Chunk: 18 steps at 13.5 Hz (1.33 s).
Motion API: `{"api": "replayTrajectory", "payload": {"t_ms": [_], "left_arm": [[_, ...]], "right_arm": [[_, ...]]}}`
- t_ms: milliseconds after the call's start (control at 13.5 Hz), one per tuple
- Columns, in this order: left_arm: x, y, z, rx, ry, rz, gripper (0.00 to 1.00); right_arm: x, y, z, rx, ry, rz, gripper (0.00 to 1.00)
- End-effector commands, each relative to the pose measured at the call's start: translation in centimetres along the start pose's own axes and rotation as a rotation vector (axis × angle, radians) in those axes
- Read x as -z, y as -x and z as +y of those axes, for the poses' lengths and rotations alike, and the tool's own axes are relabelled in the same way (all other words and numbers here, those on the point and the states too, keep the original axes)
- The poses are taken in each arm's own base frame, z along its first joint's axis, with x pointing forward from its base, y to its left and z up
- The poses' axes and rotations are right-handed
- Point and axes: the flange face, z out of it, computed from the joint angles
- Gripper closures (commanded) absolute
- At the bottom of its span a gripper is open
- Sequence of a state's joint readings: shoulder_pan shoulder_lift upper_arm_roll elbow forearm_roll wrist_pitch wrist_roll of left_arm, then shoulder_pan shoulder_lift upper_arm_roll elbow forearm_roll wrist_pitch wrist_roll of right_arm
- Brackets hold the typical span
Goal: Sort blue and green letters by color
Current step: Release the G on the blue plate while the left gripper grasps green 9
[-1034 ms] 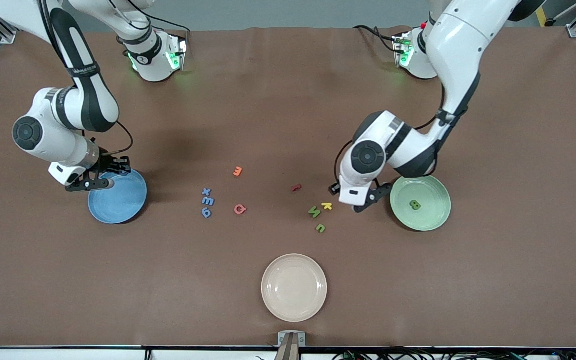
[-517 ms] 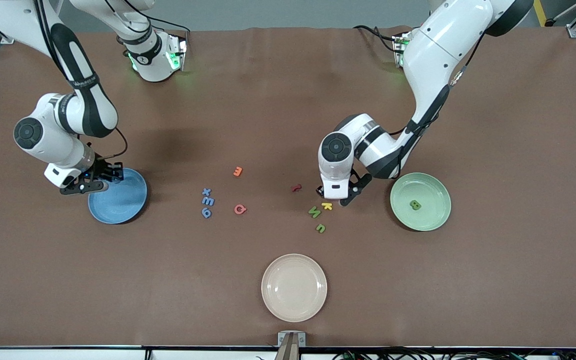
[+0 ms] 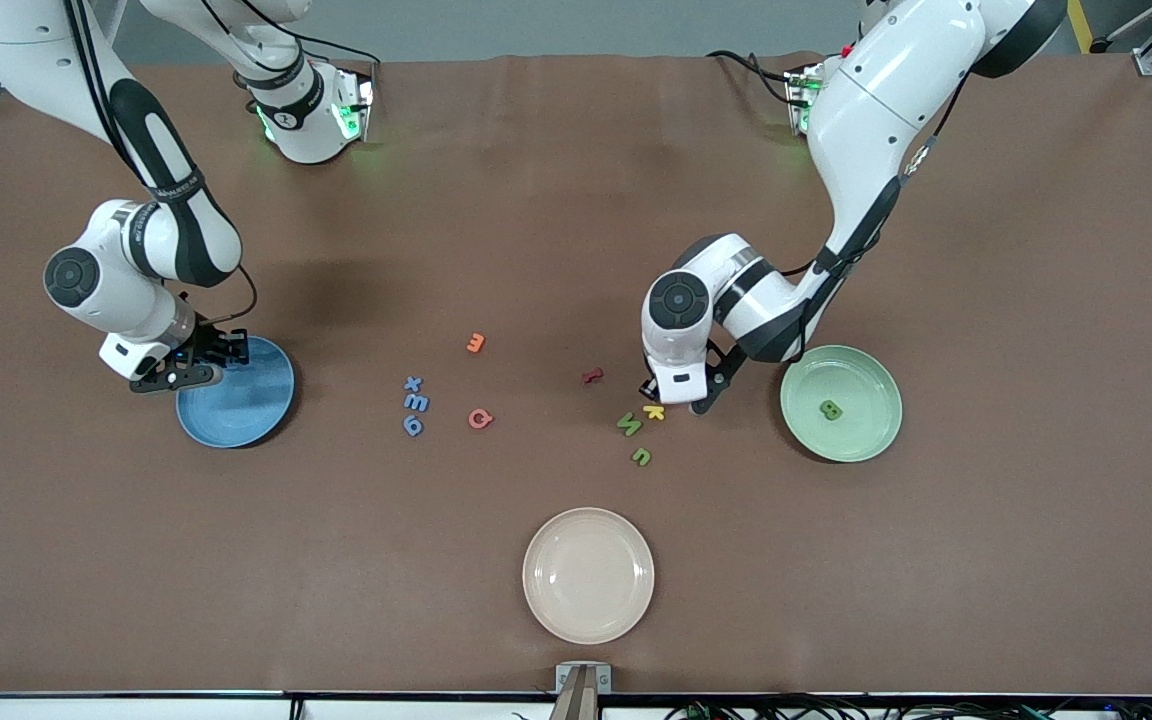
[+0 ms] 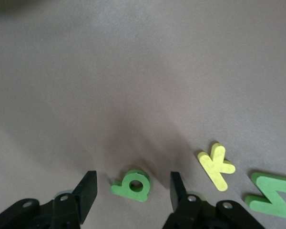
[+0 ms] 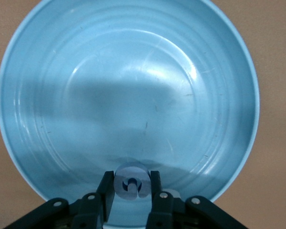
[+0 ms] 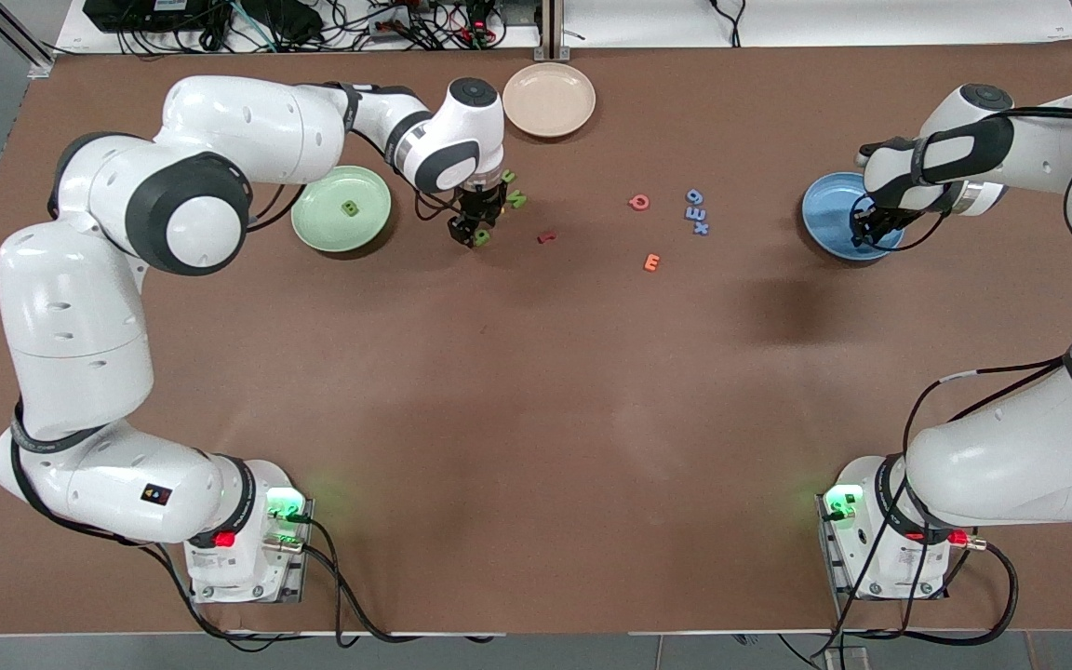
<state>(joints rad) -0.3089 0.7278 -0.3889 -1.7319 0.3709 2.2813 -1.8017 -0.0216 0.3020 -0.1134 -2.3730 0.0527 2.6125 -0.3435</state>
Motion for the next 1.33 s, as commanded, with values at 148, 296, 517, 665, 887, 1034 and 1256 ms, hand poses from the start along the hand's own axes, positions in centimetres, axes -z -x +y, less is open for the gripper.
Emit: {"api": "replayTrajectory", "payload": {"t_ms": [148, 296, 517, 665, 887, 1034, 1256], "left_arm": [[-0.7, 0.0, -0.1, 0.052, 0.011, -0.001, 0.32], [-0.8, 0.2, -0.1, 0.057, 0.017, -0.004, 0.37], [-1.4, 0.6, -0.6, 0.051, 0.020, -0.010, 0.40], [-1.8, 0.8, -0.9, 0.048, 0.014, -0.012, 0.41], [-2.0, 0.5, -1.1, 0.052, 0.008, -0.012, 0.66], [-1.3, 0.3, -0.9, 0.053, 0.020, -0.010, 0.94], [1.5, -0.8, -0.4, 0.044, 0.056, 0.010, 1.00]], "right_arm": [[0.9, -0.2, -1.0, 0.026, 0.002, 0.014, 0.13], [1.4, -0.8, -2.5, 0.052, 0.002, 0.017, 0.12], [2.9, -3.3, -6.9, 0.020, 0.011, 0.053, 0.12], [3.8, -5.0, -10.4, -0.043, 0.011, 0.075, 0.12], [4.9, -8.9, -15.8, -0.126, 0.004, 0.038, 0.12], [4.9, -11.6, -18.6, -0.183, -0.001, 0.006, 0.12], [4.1, -14.4, -22.7, -0.253, -0.043, 0.013, 0.12]]}}
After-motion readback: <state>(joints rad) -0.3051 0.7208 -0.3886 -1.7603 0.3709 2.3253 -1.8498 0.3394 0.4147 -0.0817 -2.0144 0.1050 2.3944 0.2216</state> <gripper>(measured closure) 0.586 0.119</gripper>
